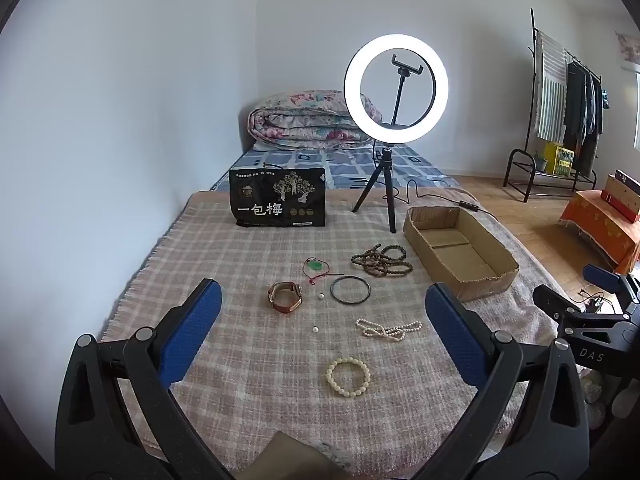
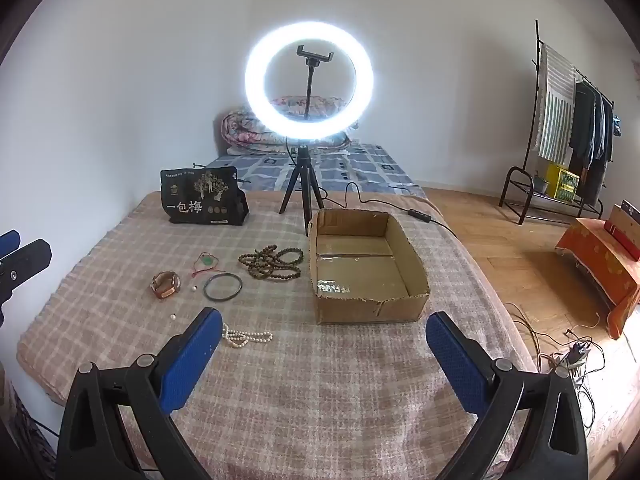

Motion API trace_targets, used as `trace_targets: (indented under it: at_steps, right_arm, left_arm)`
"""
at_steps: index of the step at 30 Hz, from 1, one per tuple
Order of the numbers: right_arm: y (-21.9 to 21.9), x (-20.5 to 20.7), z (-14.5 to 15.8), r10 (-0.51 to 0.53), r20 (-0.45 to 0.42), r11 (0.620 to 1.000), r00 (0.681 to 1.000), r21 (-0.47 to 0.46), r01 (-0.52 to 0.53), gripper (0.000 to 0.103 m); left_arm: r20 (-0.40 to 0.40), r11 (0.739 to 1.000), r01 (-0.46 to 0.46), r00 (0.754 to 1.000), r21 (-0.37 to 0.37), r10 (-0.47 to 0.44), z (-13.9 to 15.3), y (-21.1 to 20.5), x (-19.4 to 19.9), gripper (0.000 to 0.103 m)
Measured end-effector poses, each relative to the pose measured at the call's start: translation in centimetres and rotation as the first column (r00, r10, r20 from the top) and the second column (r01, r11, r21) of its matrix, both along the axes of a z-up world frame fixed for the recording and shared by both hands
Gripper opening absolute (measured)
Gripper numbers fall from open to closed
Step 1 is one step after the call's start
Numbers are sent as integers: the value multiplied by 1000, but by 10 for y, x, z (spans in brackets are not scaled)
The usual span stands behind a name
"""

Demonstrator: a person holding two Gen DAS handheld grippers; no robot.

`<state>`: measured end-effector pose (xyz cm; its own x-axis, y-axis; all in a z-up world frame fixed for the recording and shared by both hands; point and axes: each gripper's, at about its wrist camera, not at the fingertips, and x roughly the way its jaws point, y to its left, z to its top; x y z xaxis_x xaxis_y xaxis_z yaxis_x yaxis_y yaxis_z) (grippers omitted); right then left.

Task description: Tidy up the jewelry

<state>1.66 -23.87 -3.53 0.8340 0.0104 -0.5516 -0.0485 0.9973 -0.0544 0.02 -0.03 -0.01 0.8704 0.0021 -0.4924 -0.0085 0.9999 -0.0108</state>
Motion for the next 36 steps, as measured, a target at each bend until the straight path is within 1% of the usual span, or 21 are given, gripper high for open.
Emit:
trace_targets:
  at_steps: [9,11,12,17,36]
  right_arm:
    - [4,-1,1,3,-1,1000,1000,-1,-3,103]
    - [-3,-2,7,-6,8,1000,1000,4,6,103]
    - [-3,-2,7,-7,8,1000,1000,4,7,103]
    - [-2,-1,2,-12,7,1000,1000,3,12,103]
    - [-1,1,3,-14,3,1000,1000,12,14,103]
  left_arm:
    - [11,1000,9,1000,0,-9,3,-4,3,103]
    - [12,1000,13,1000,2,-13,3,-5,4,103]
    - [14,1000,15,1000,1,-15,5,-6,-4,103]
    - [18,1000,10,1000,0,-10,6,-6,-6,103]
    - [28,1000,17,999,-6,-17,11,-12,-9,103]
